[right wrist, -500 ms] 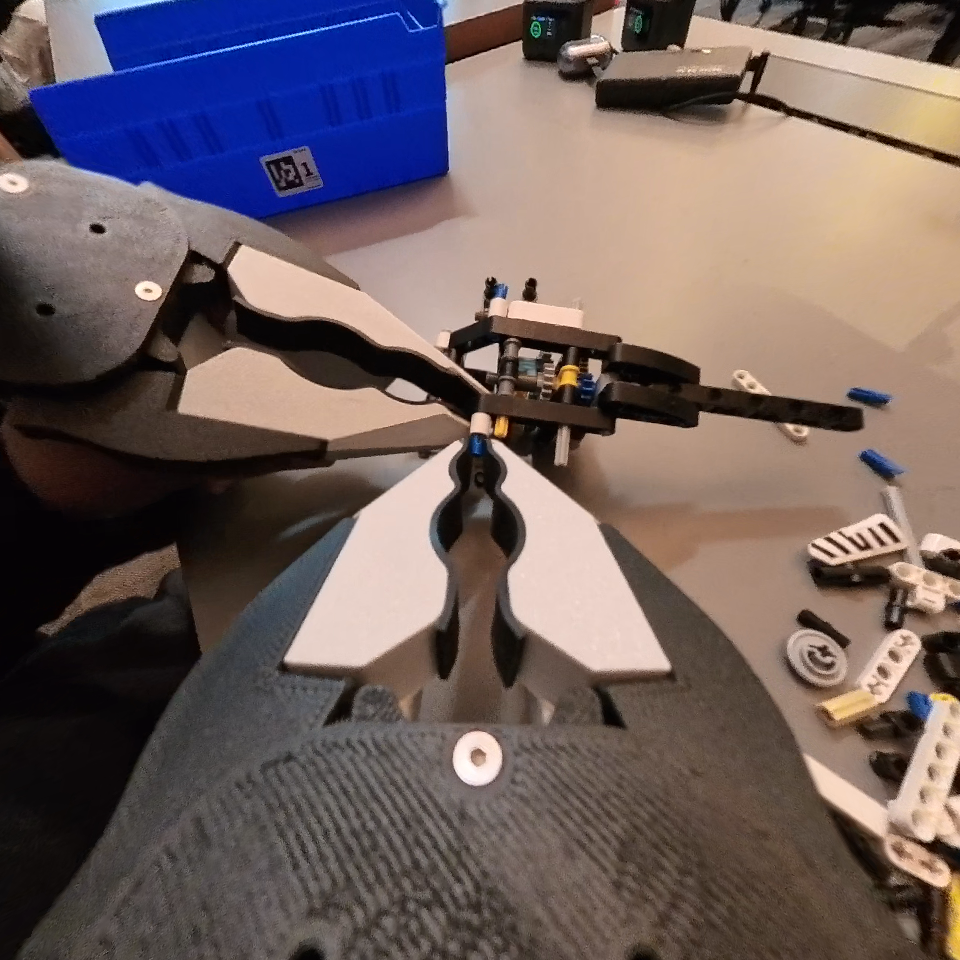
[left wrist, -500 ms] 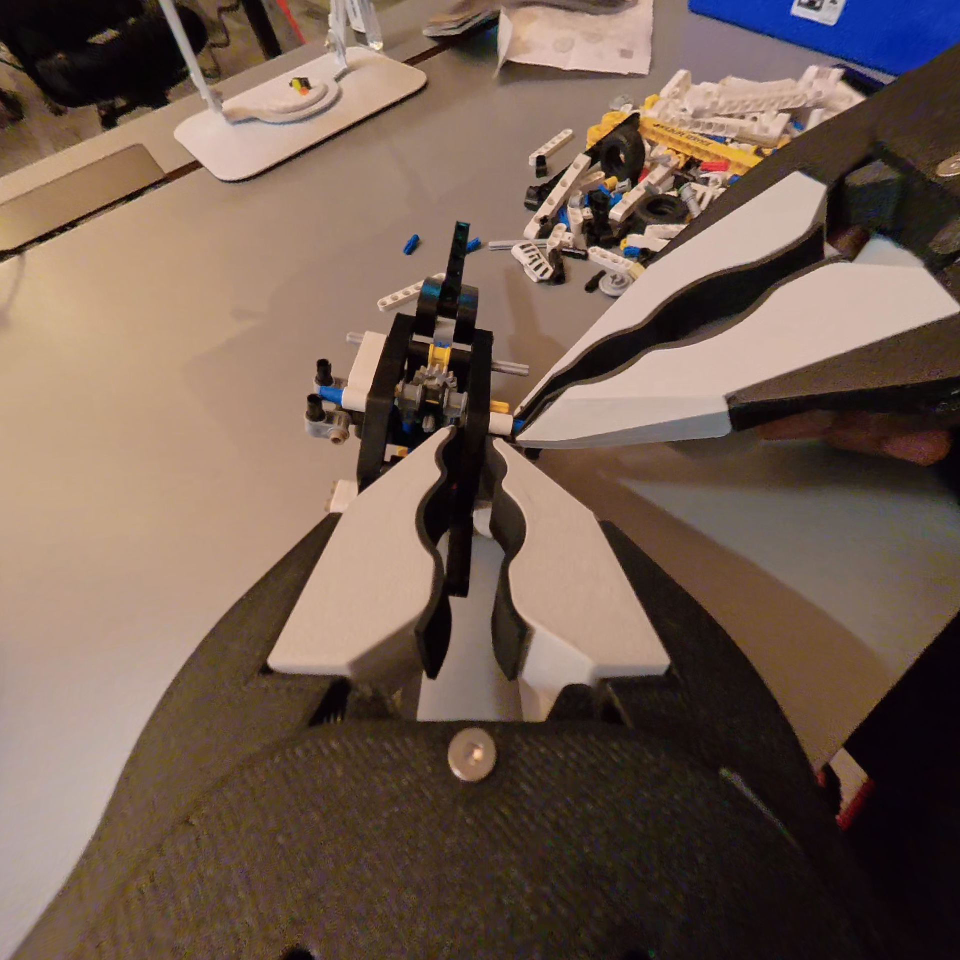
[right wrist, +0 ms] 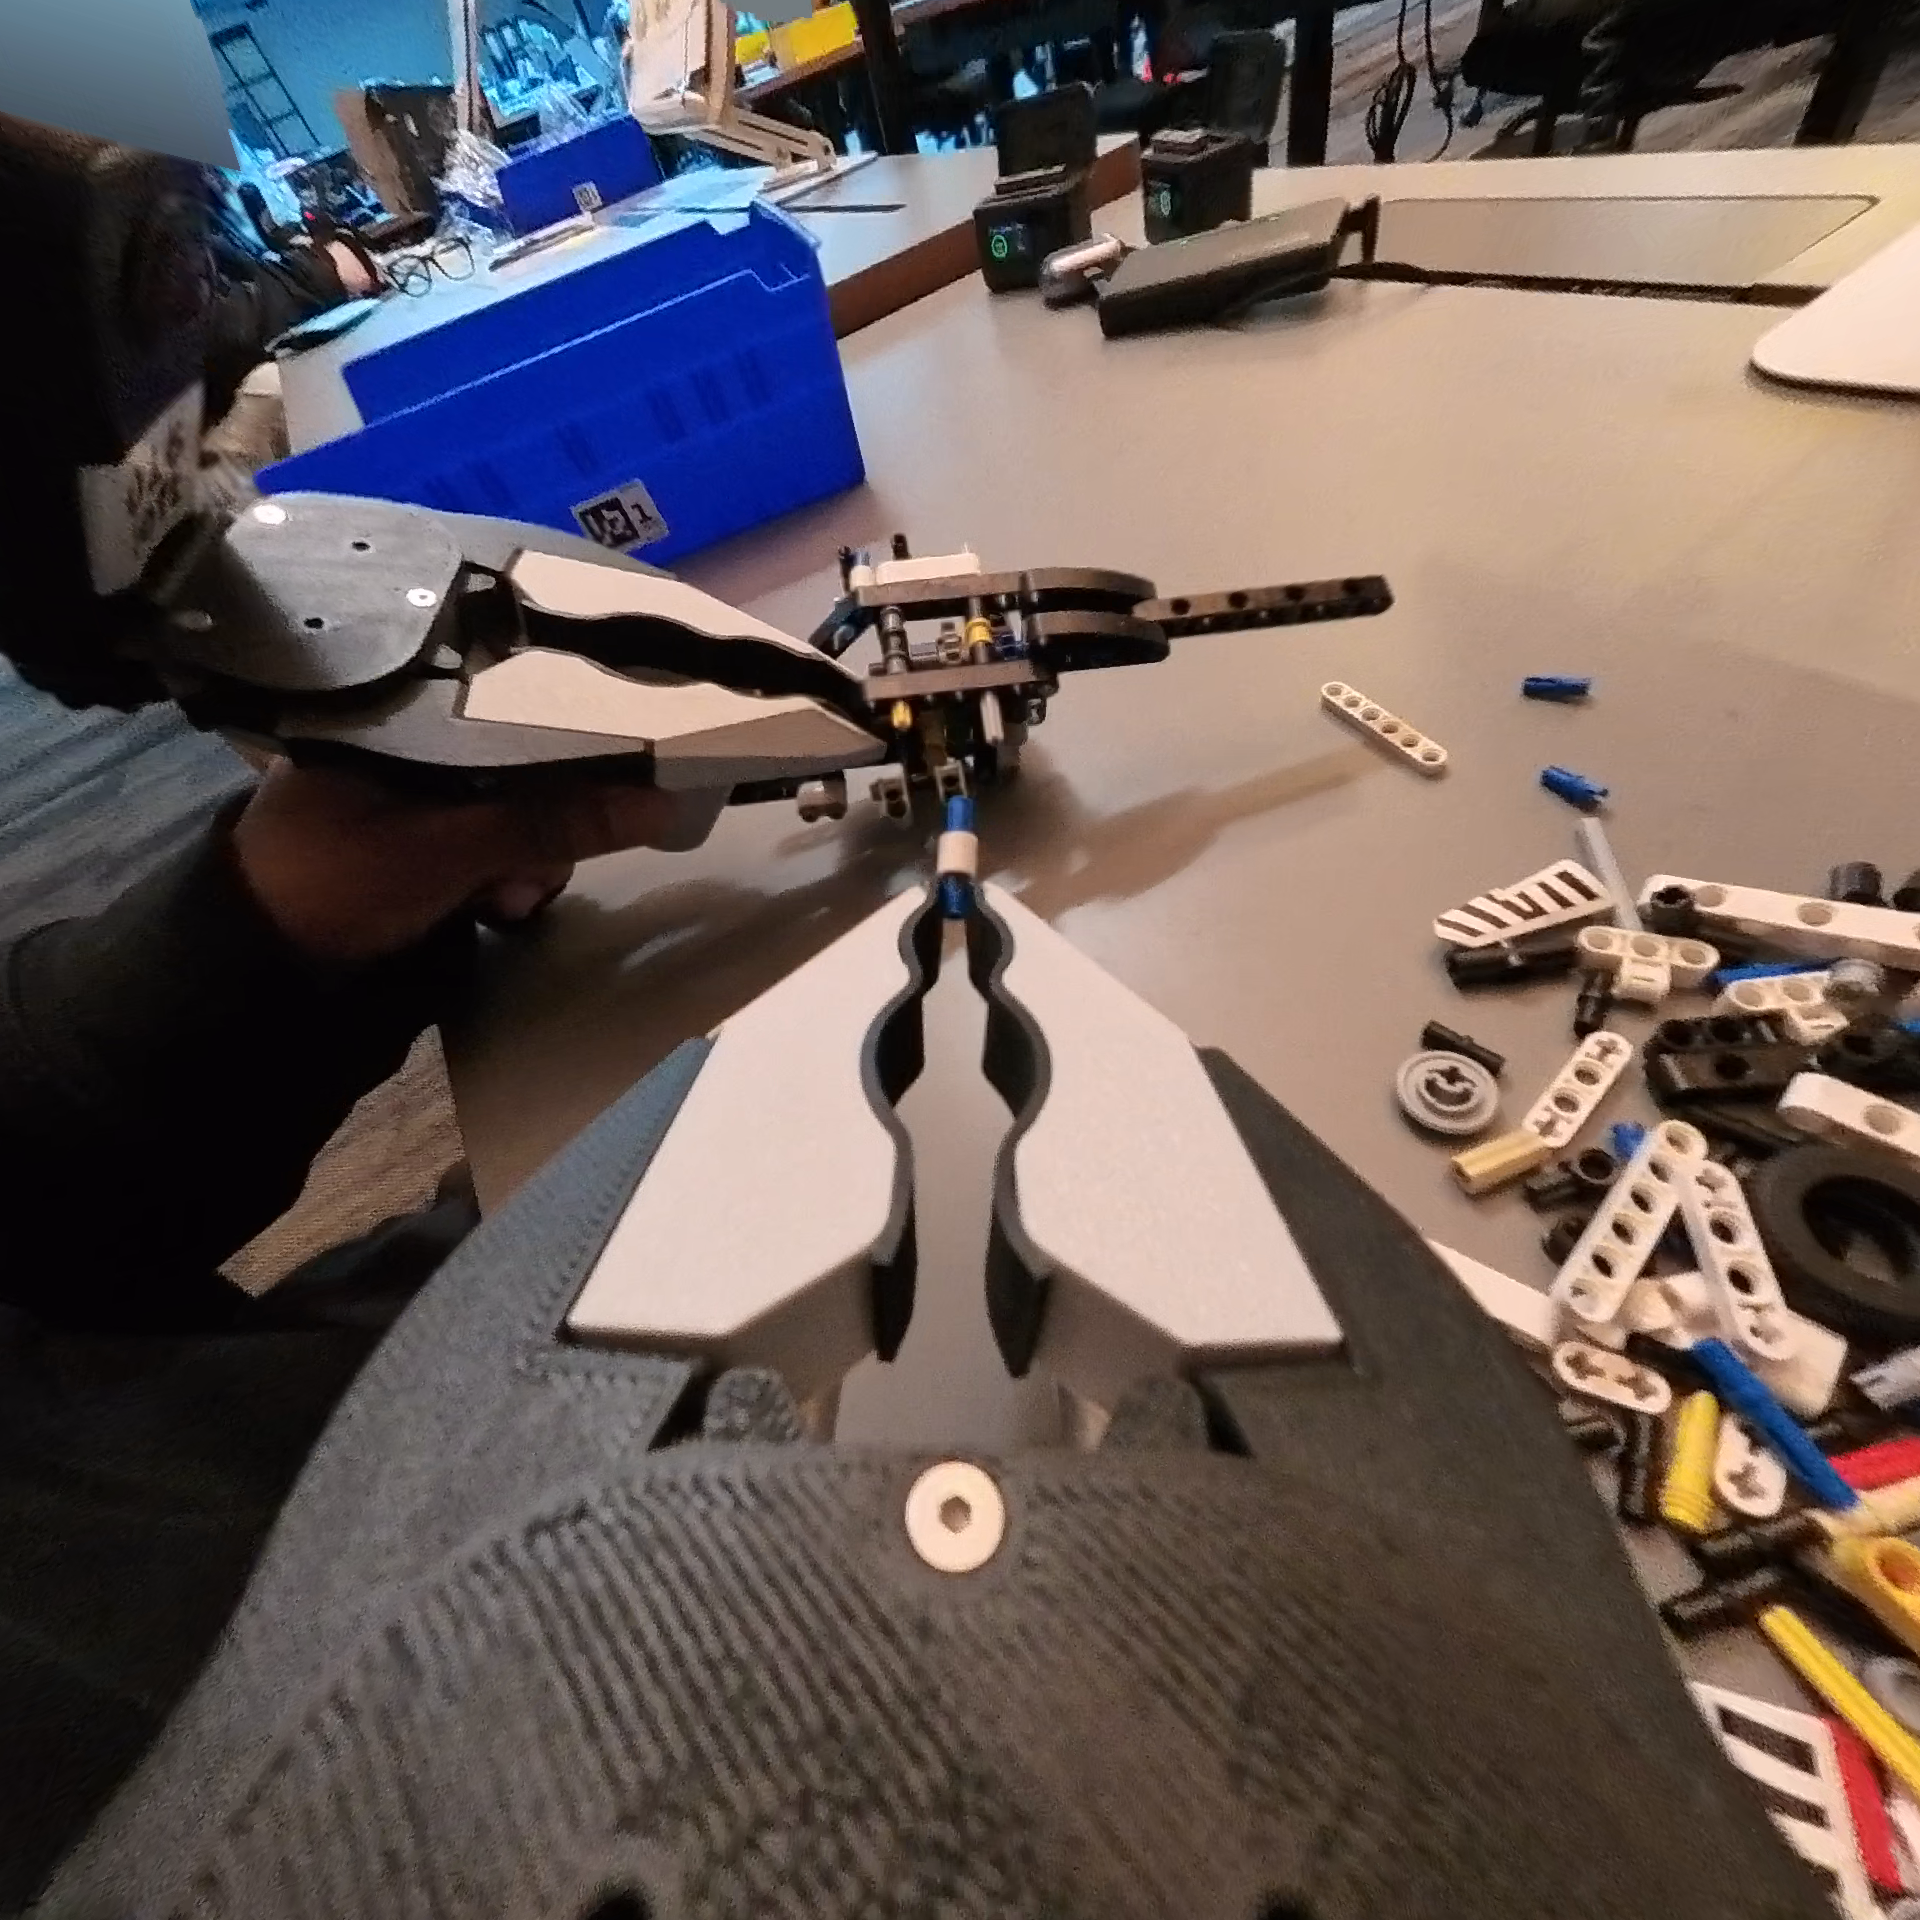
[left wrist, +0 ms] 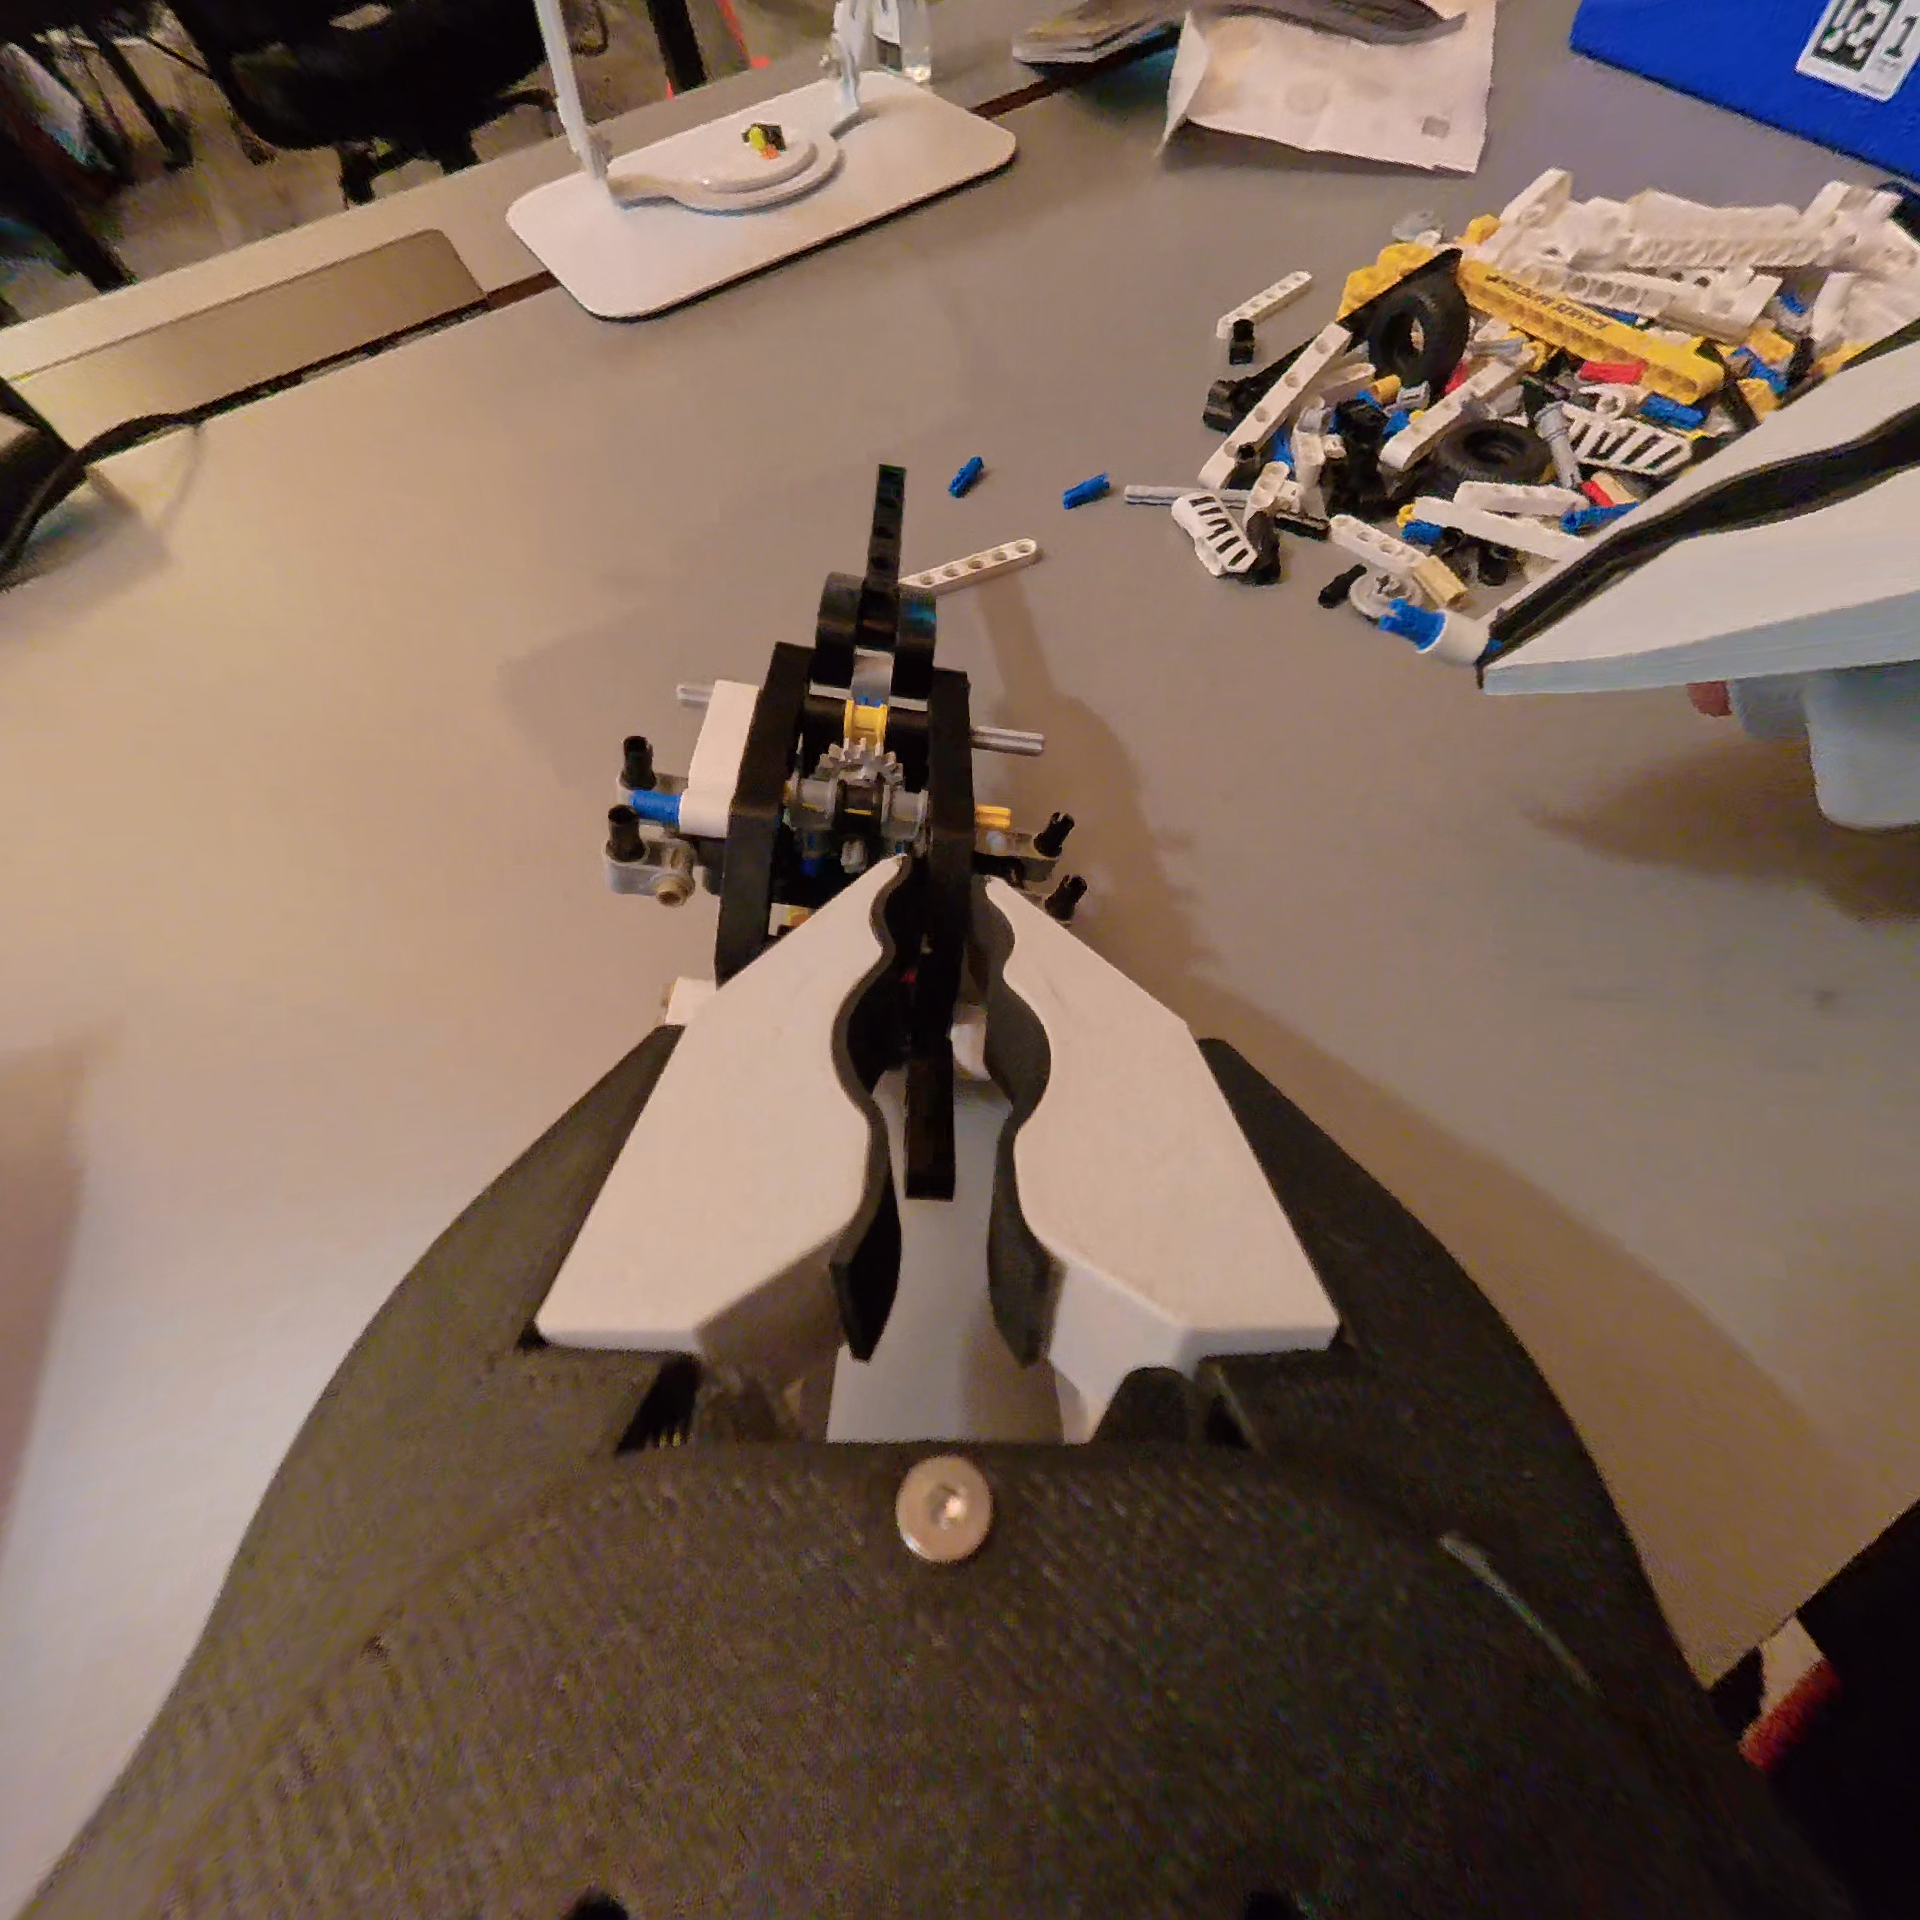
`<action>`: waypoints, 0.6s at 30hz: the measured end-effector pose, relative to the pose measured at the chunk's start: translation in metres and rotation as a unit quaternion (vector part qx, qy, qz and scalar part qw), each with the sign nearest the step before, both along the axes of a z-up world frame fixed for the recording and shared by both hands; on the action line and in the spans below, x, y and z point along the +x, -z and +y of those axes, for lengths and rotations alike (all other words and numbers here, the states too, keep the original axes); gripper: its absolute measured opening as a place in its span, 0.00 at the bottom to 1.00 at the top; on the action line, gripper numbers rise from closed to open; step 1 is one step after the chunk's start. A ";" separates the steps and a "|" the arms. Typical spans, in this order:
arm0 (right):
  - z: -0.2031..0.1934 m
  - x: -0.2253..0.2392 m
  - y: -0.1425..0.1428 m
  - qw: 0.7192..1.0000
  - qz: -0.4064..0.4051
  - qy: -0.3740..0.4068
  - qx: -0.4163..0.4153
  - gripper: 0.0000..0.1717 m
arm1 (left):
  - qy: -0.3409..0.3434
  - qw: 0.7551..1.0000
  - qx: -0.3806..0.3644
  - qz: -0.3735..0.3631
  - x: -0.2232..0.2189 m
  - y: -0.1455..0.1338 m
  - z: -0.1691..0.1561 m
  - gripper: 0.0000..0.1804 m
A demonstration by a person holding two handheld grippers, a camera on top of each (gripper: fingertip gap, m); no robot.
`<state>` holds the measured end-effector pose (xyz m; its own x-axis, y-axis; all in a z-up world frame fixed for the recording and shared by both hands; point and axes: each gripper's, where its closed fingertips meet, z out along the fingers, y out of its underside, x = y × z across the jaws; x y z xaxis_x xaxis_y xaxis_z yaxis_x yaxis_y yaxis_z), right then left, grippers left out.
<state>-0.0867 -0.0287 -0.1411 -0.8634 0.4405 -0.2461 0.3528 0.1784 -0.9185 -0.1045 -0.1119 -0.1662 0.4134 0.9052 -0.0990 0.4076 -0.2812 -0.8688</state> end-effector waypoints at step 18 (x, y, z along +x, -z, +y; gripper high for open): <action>-0.005 0.033 -0.039 0.961 0.277 -0.012 0.014 0.00 | 0.171 0.873 0.453 -0.053 0.045 -0.074 0.079 0.02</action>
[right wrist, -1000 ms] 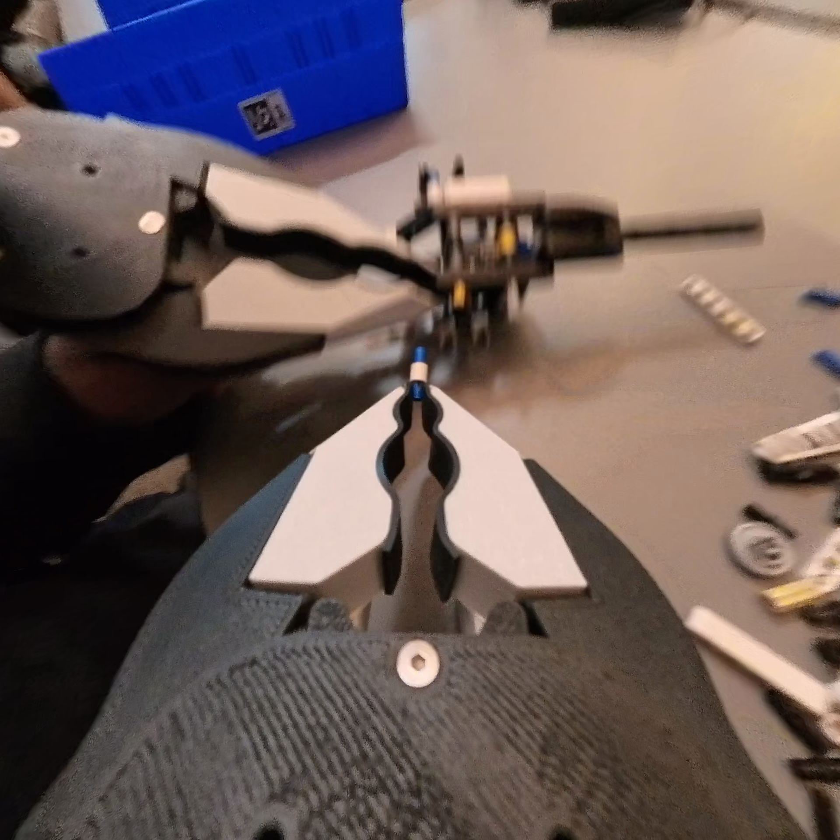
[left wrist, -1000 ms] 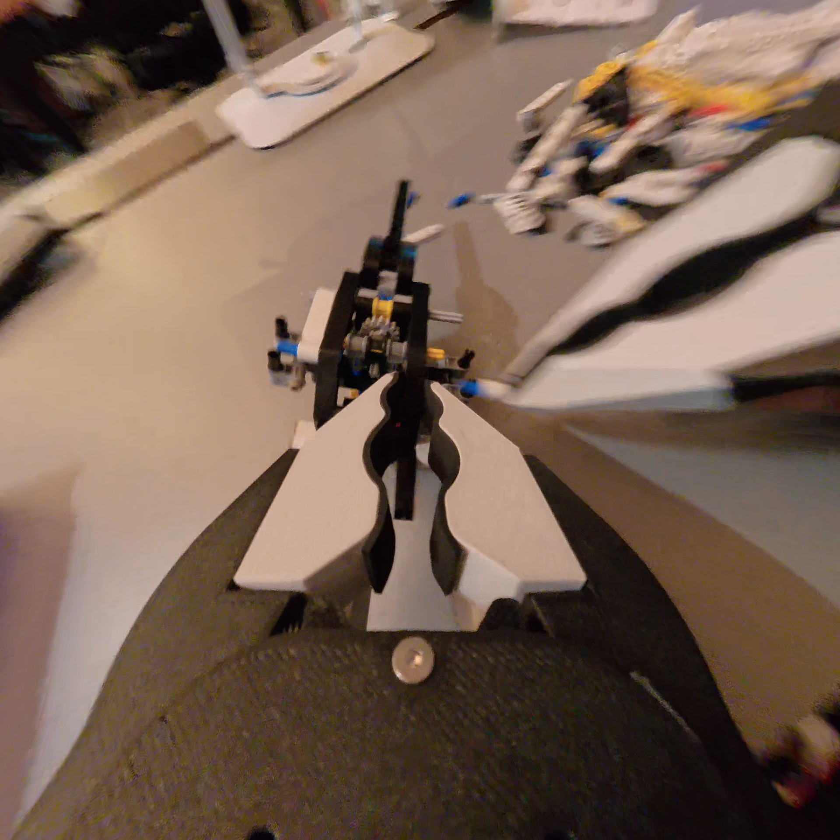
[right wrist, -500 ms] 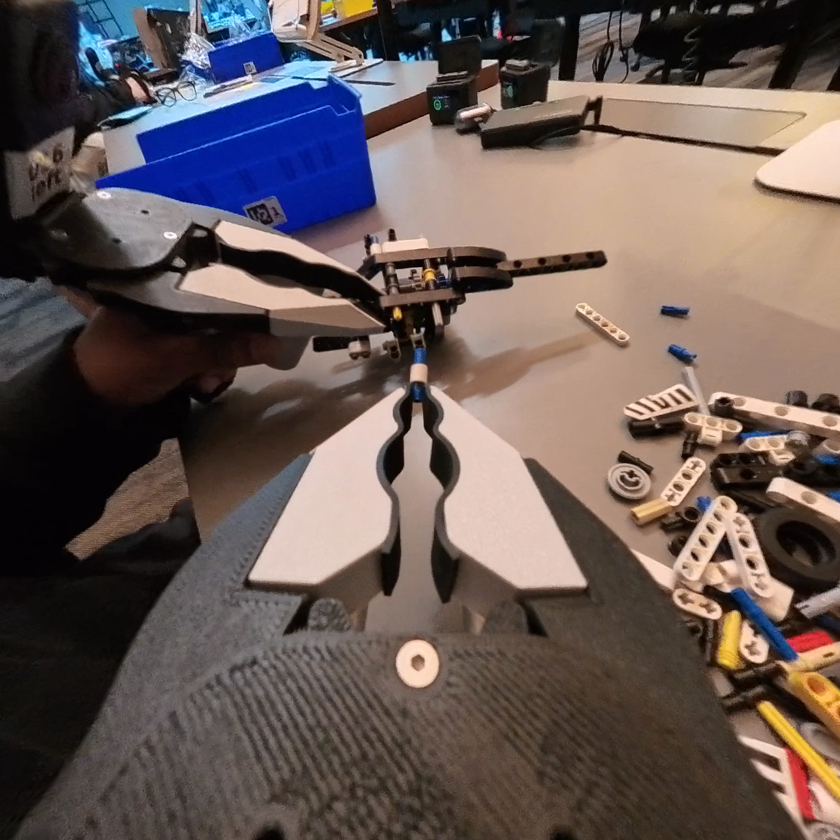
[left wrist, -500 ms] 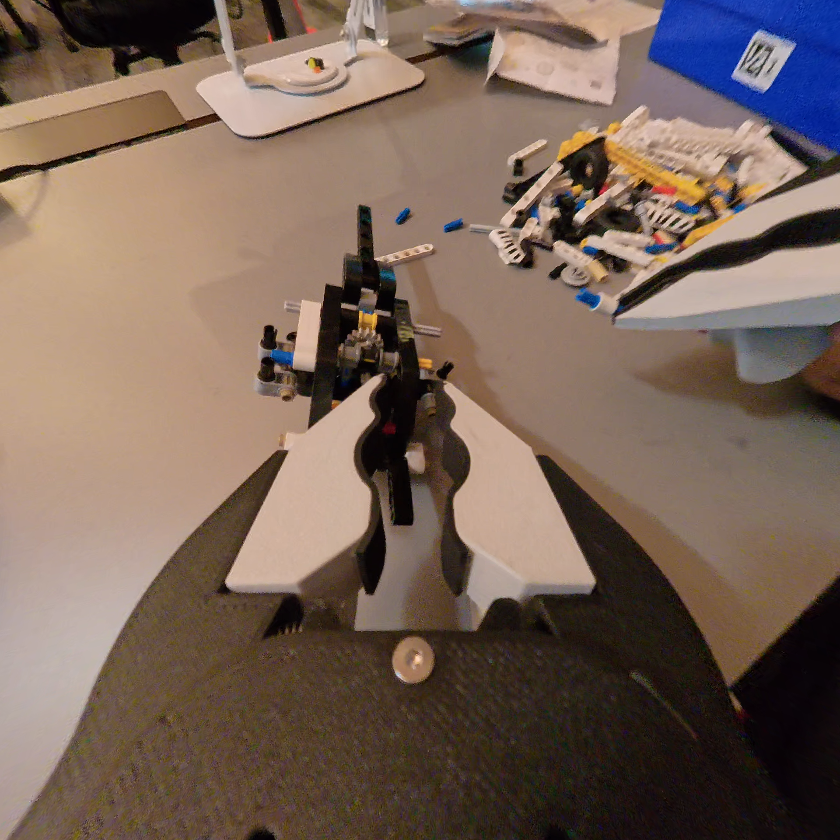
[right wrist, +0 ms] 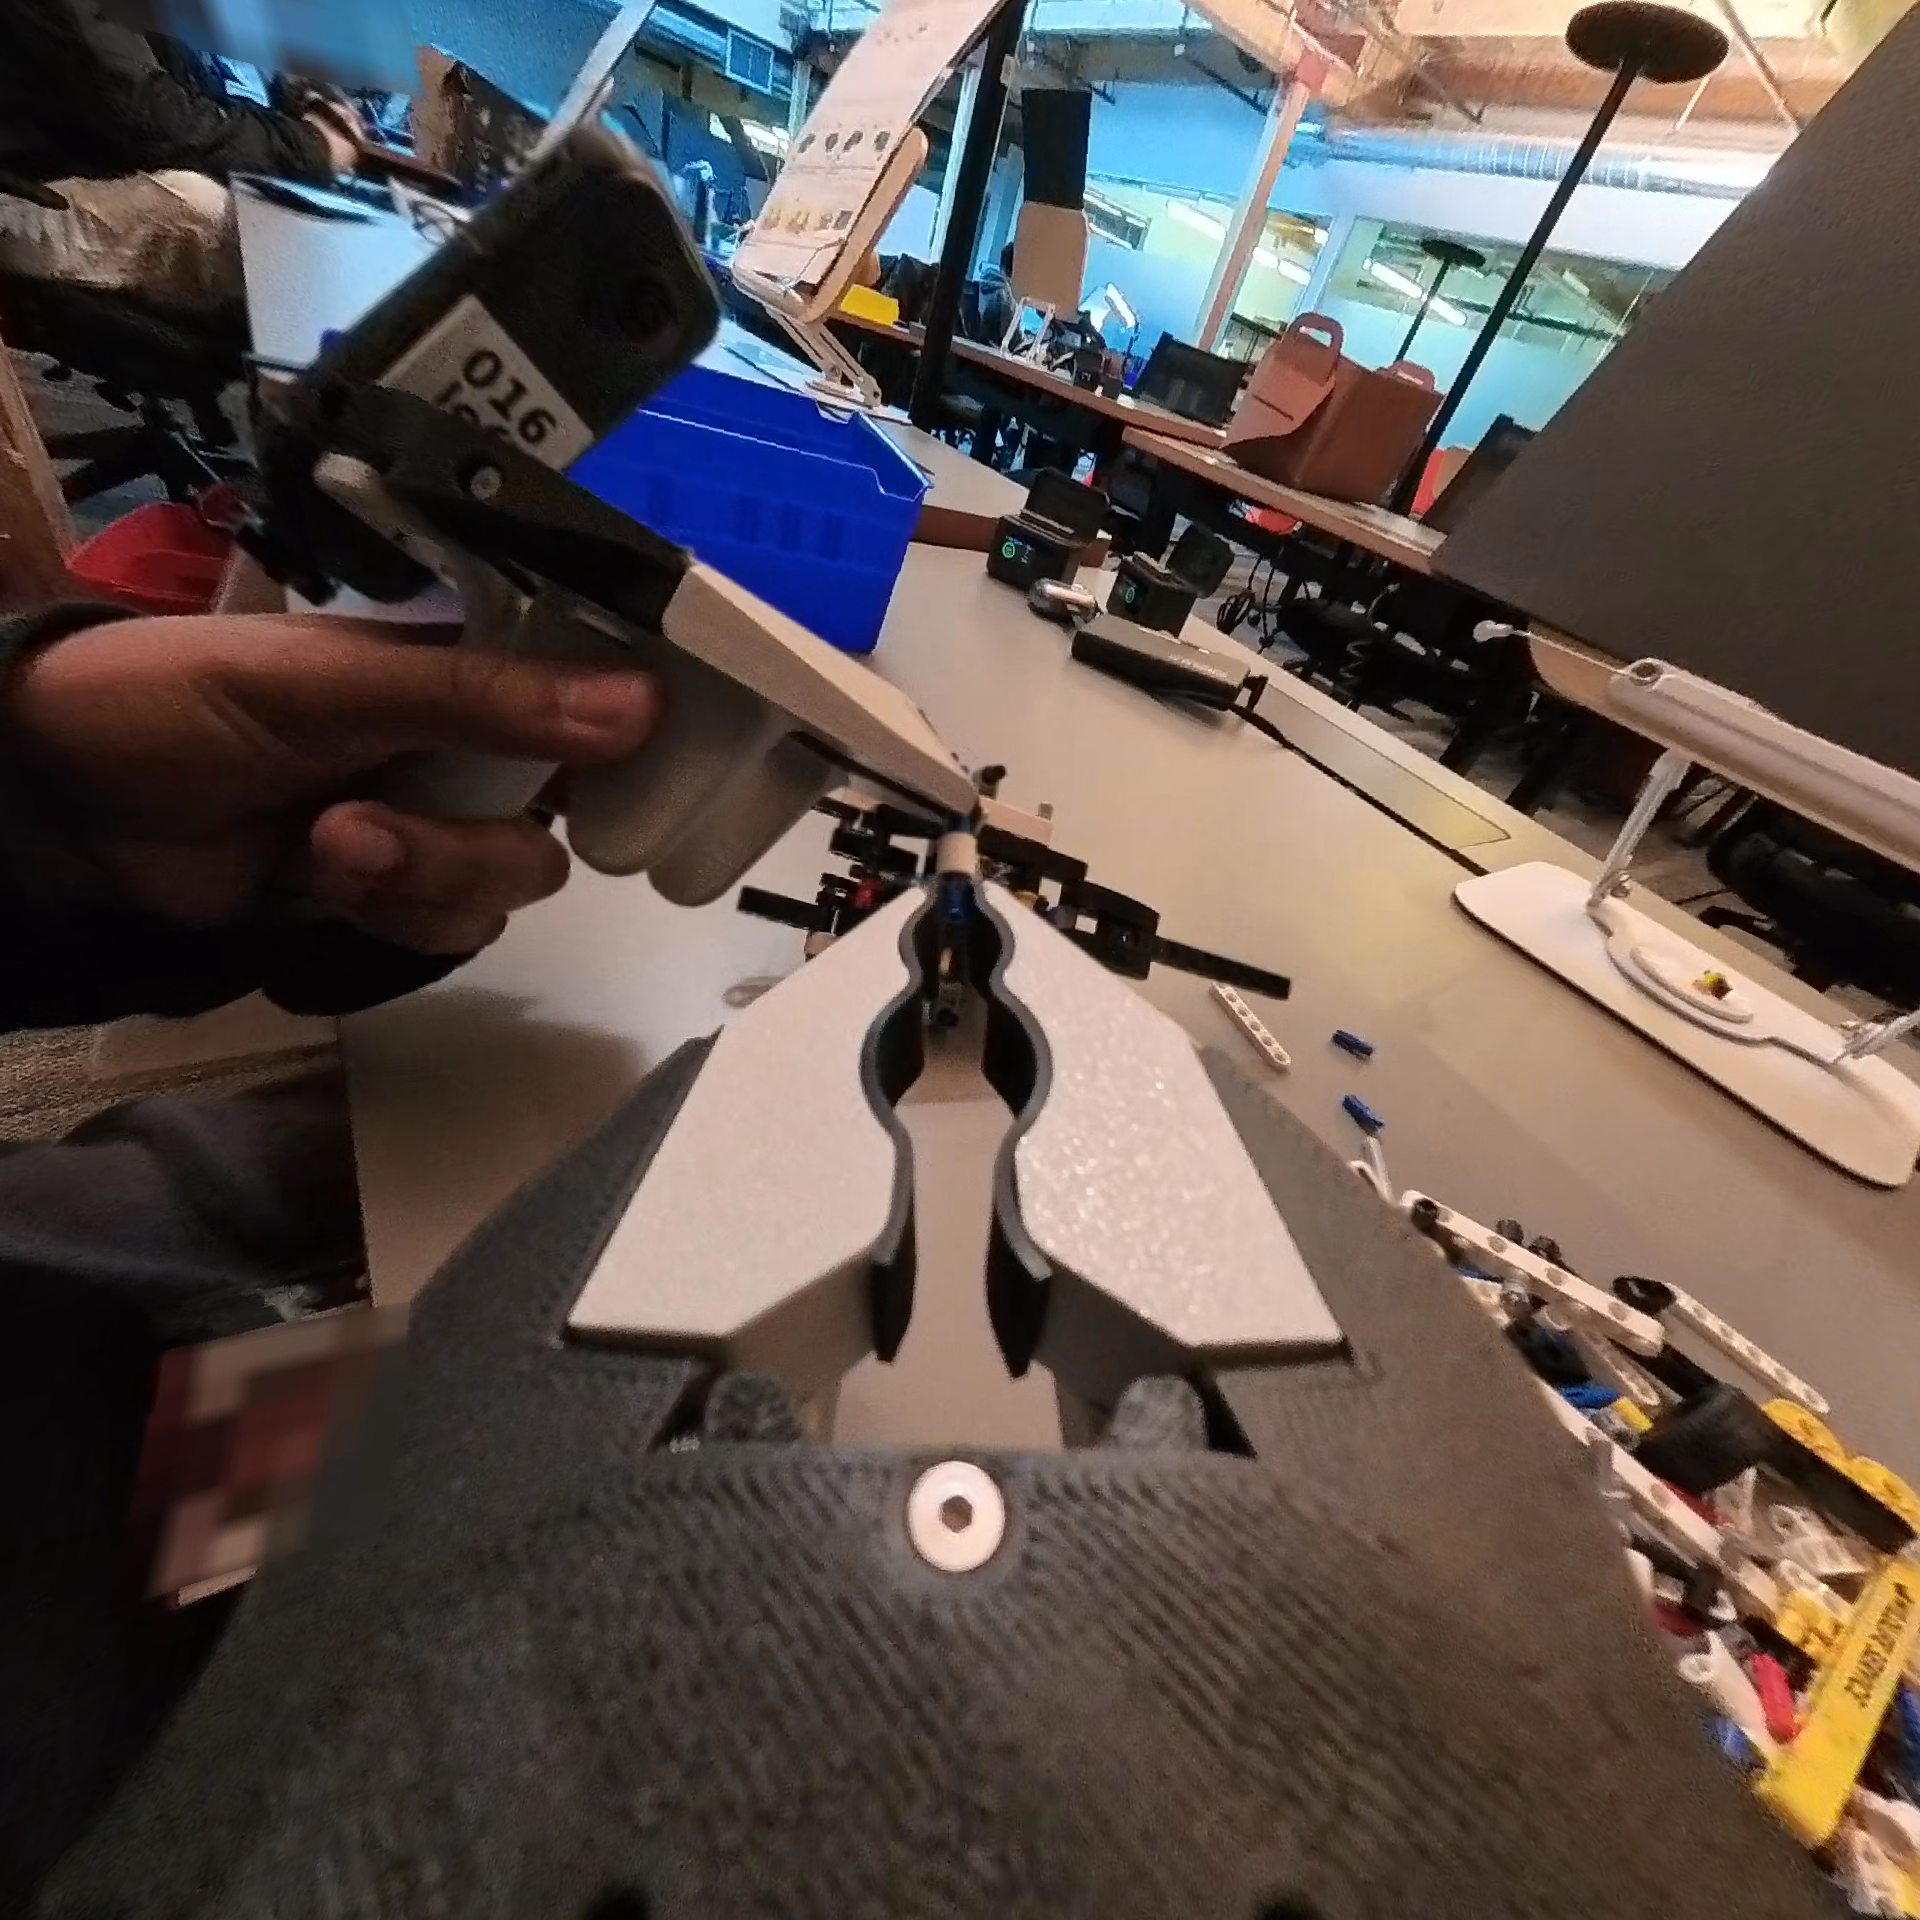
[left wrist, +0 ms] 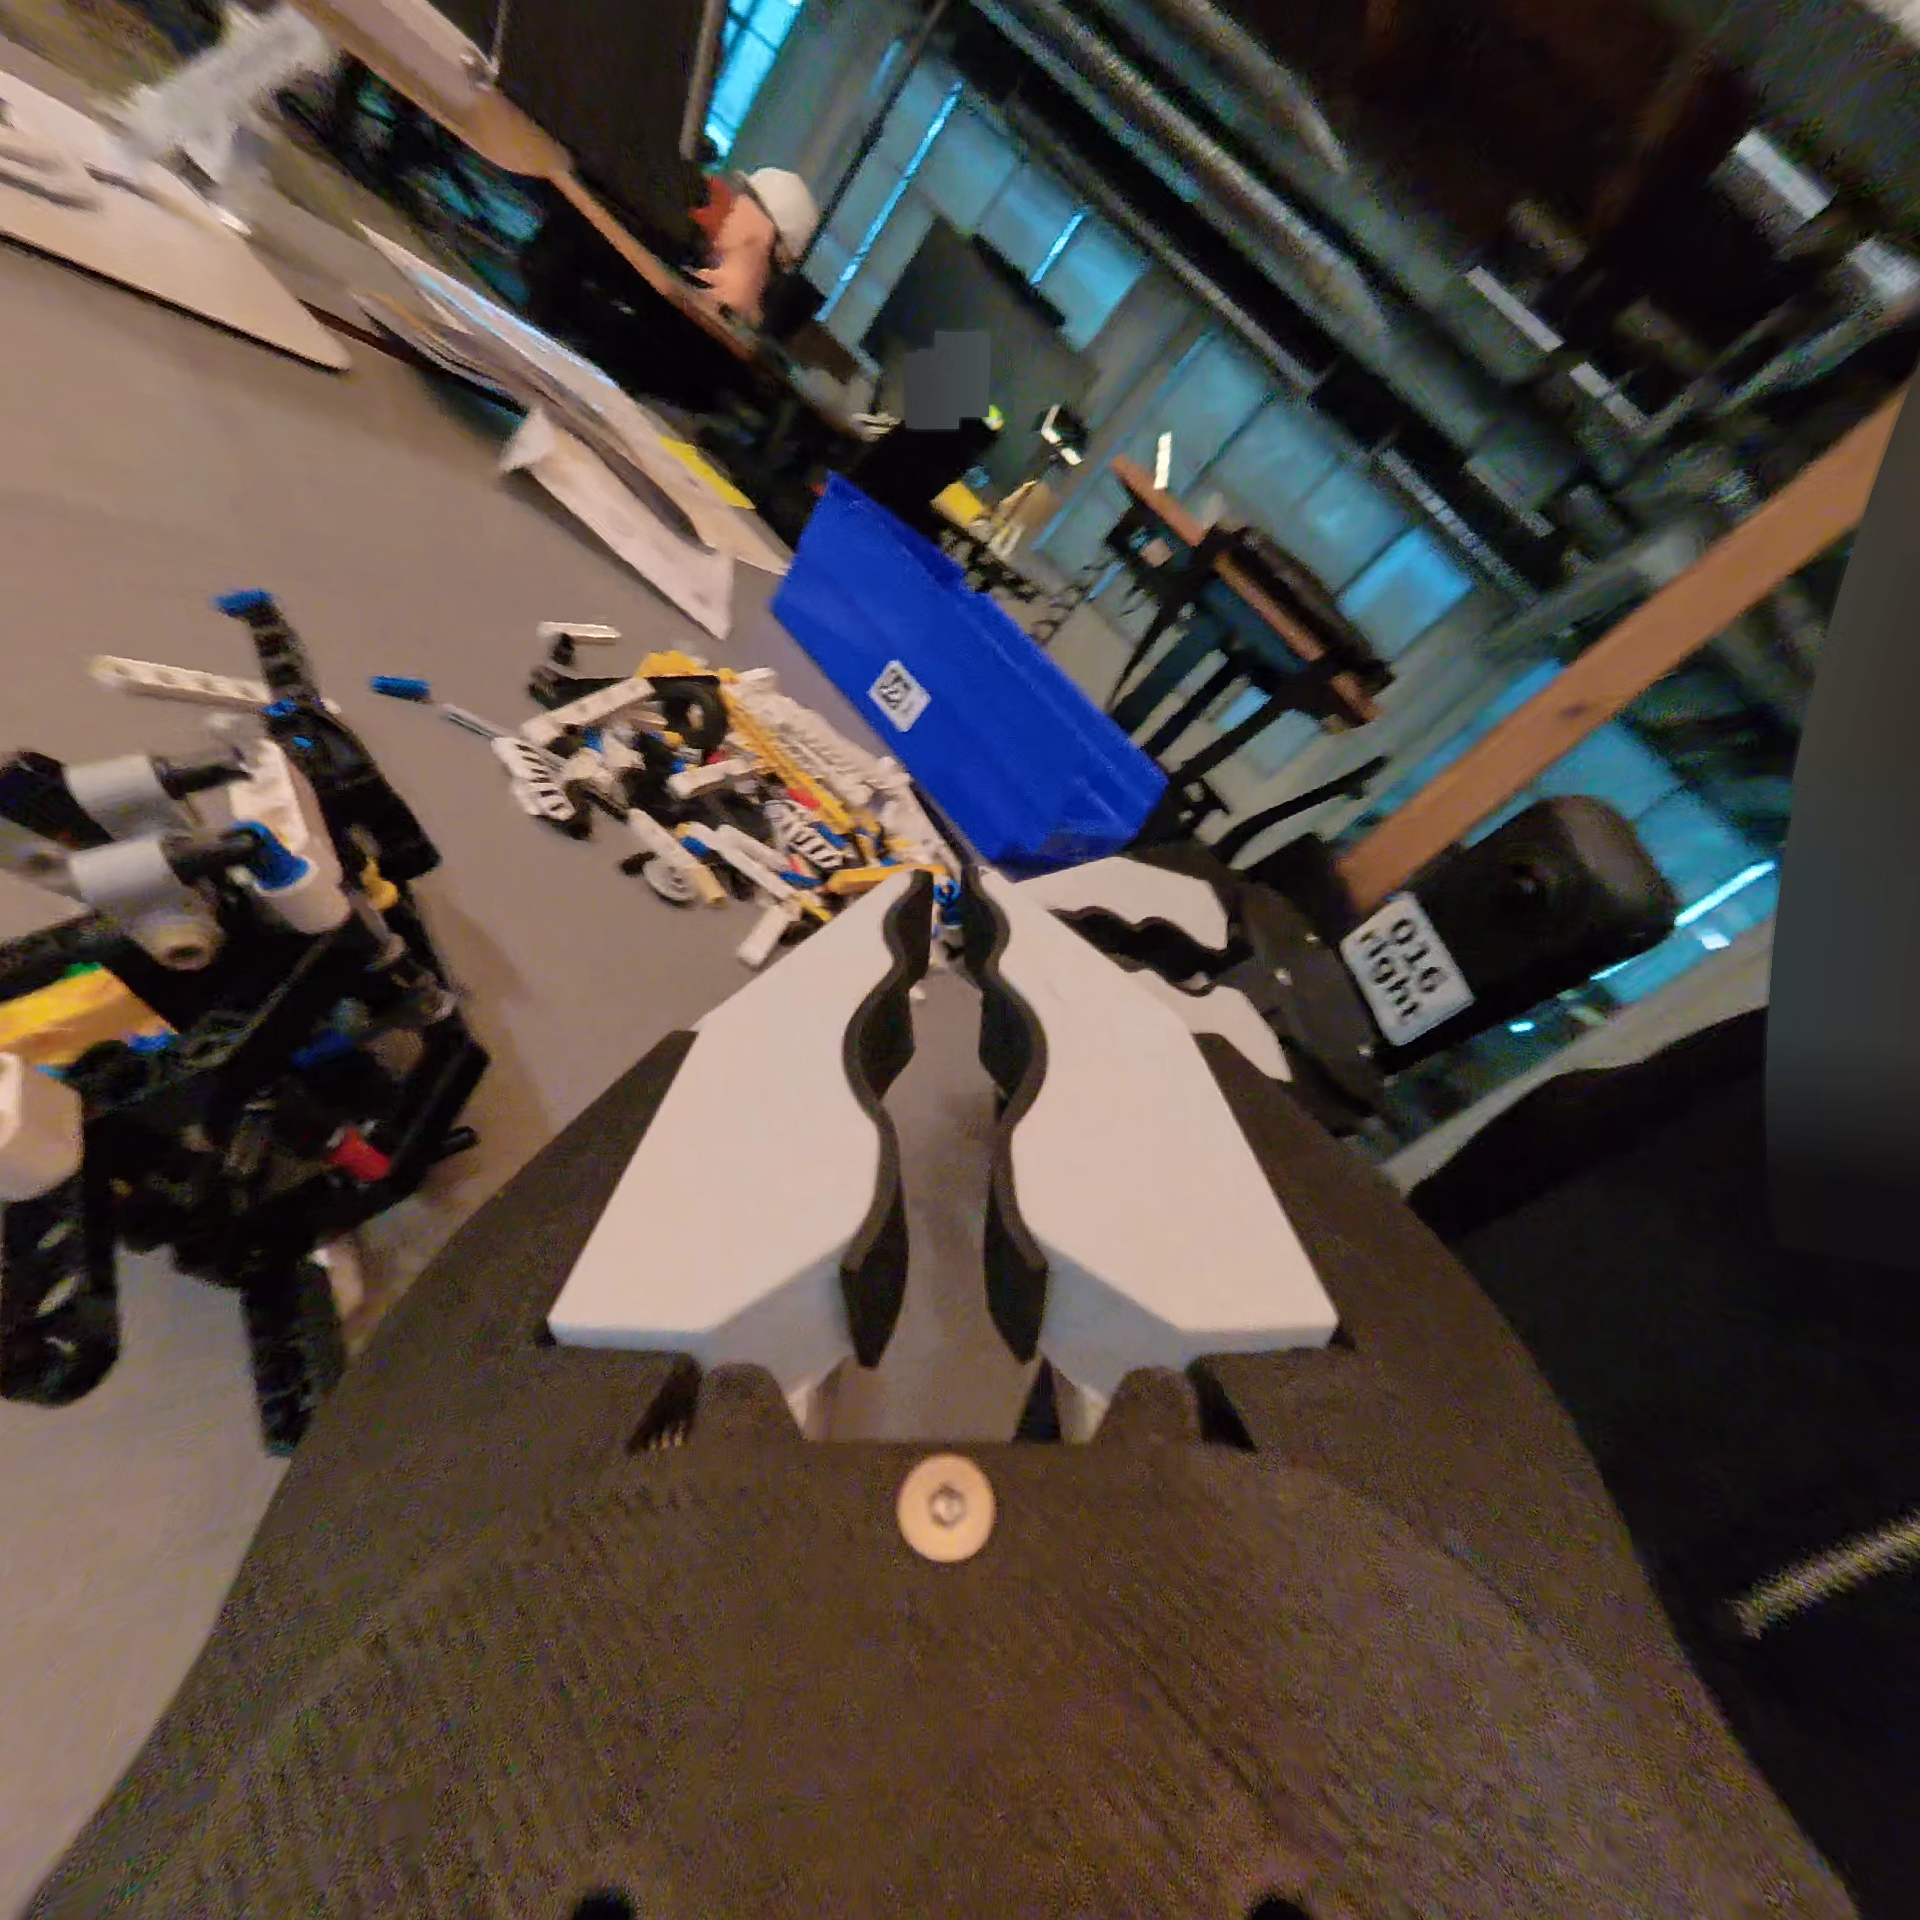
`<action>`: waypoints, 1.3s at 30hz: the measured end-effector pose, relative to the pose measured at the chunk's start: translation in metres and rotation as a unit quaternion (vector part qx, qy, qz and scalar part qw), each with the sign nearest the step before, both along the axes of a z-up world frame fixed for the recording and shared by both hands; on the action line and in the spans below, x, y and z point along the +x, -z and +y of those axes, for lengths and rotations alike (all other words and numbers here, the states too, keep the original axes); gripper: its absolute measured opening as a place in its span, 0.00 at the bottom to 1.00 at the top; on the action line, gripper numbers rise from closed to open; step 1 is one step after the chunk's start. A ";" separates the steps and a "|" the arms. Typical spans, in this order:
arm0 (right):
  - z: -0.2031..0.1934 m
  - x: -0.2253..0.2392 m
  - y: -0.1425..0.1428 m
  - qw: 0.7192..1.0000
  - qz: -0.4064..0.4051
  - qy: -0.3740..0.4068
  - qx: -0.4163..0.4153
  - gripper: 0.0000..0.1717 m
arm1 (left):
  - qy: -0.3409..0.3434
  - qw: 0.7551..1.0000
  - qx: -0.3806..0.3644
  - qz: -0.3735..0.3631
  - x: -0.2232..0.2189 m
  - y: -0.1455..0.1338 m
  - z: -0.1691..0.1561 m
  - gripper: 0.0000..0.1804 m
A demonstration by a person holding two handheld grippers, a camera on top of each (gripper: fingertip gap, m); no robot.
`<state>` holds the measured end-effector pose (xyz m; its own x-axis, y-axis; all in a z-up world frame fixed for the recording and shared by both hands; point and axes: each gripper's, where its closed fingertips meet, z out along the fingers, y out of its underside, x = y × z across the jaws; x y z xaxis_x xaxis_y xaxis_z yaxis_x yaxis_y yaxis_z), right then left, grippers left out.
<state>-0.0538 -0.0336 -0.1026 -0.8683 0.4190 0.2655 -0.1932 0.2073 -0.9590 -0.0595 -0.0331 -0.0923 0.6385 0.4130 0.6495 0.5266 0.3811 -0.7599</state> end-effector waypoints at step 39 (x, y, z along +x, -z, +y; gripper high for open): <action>0.002 0.005 -0.020 0.996 0.077 0.023 -0.046 0.02 | 0.077 0.964 0.240 -0.082 0.007 -0.015 0.011 0.02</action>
